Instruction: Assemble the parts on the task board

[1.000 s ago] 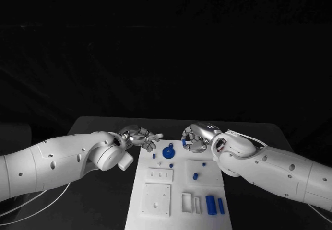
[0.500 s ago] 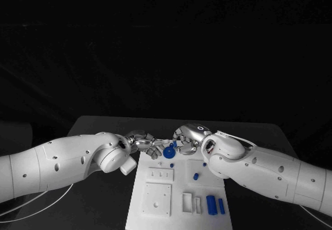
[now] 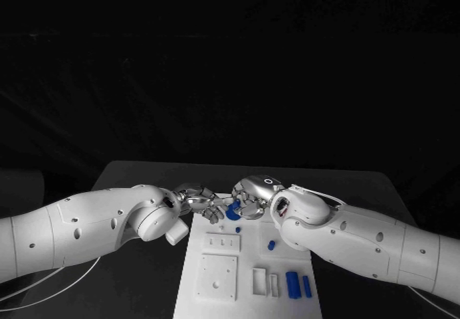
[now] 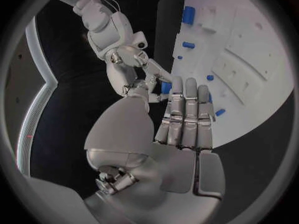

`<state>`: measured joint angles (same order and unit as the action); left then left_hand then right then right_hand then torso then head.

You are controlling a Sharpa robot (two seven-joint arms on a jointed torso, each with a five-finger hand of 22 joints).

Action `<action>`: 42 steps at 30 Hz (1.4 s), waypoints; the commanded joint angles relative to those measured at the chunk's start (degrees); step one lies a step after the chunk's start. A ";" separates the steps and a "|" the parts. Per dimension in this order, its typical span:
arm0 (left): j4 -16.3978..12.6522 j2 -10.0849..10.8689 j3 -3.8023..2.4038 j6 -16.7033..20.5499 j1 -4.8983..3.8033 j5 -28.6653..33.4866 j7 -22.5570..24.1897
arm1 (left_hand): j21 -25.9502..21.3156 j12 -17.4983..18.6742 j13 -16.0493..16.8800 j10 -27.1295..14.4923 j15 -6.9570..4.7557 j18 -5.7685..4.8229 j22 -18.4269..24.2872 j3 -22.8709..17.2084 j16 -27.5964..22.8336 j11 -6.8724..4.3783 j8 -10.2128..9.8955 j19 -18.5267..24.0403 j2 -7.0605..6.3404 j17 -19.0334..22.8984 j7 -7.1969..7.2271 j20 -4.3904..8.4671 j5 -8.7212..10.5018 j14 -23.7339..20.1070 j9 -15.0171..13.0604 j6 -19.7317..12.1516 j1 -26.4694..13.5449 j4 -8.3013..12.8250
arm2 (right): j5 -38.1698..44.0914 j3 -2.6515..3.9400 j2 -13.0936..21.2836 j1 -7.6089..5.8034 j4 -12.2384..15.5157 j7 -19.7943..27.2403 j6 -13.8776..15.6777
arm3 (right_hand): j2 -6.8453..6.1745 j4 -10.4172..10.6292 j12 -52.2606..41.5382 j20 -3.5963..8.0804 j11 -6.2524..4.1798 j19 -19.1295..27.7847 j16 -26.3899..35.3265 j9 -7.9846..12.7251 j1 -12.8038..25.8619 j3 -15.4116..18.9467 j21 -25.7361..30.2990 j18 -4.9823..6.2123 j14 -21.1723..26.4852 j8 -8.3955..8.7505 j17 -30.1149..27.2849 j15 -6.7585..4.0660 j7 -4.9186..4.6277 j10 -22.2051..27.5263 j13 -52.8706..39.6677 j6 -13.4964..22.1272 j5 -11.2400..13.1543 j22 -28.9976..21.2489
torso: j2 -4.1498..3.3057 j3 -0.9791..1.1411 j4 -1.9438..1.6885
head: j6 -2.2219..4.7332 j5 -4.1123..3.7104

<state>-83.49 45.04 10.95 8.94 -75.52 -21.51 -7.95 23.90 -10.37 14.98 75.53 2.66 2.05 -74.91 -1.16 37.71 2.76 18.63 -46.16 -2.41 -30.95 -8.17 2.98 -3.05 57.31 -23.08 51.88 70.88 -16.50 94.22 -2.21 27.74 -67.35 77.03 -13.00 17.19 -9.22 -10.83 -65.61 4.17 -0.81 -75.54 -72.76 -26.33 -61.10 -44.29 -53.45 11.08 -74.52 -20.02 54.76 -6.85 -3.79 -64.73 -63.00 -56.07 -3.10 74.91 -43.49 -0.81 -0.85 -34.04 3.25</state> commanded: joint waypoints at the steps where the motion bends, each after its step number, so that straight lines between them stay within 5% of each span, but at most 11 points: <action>1: -0.21 -0.18 -0.03 -1.16 -0.03 0.60 0.09 | 0.12 0.21 0.11 -0.47 0.02 0.17 -1.21 0.39 0.01 0.03 -0.17 0.37 0.10 -0.03 0.01 0.06 0.17 -0.35 0.05 0.25 0.76 -0.06 | 0.91 -0.05 -0.30 0.10 0.13 -0.03 -0.90 | -0.59 -0.08 -0.09 0.28 -0.33 -0.22 0.17 -0.88 0.04 -0.11 -0.32 3.92 -0.07 -0.39 0.08 -0.47 -1.50 0.15 -0.02 -1.77 0.31 0.81 | -0.05 0.03 -0.03 | 0.02 0.10; 42: 0.20 -0.53 -0.04 -1.35 -0.04 1.31 -0.84 | 0.43 0.33 0.64 -0.40 0.00 0.16 -1.14 1.71 0.25 0.03 -0.29 0.43 1.39 -0.04 -0.02 0.07 0.16 -0.32 0.19 0.26 1.88 -0.10 | 1.30 -0.07 -0.78 0.36 1.93 -0.52 -0.79 | -0.56 -0.04 -0.09 0.26 -0.32 -0.27 0.22 -0.97 0.19 -0.07 -0.32 3.92 -0.09 -0.38 0.11 -0.46 -1.51 0.17 -0.03 -1.76 0.30 0.78 | -0.11 -0.01 -0.01 | -0.22 0.49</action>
<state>-83.11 44.69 10.98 8.49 -75.51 -20.70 -9.06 24.17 -10.37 15.55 75.53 2.66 1.72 -74.94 0.33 37.71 2.76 18.65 -46.18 -1.49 -30.96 -8.18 2.97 -3.05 57.31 -22.95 51.88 72.71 -16.64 94.76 -2.26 27.16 -67.06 78.61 -13.80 17.09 -9.31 -10.85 -65.61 4.10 -0.81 -75.64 -72.76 -26.37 -61.18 -44.27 -53.45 11.08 -74.74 -20.10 54.78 -6.85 -3.90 -64.73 -63.00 -55.95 -3.10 74.95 -43.62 -0.84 -0.84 -34.21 3.69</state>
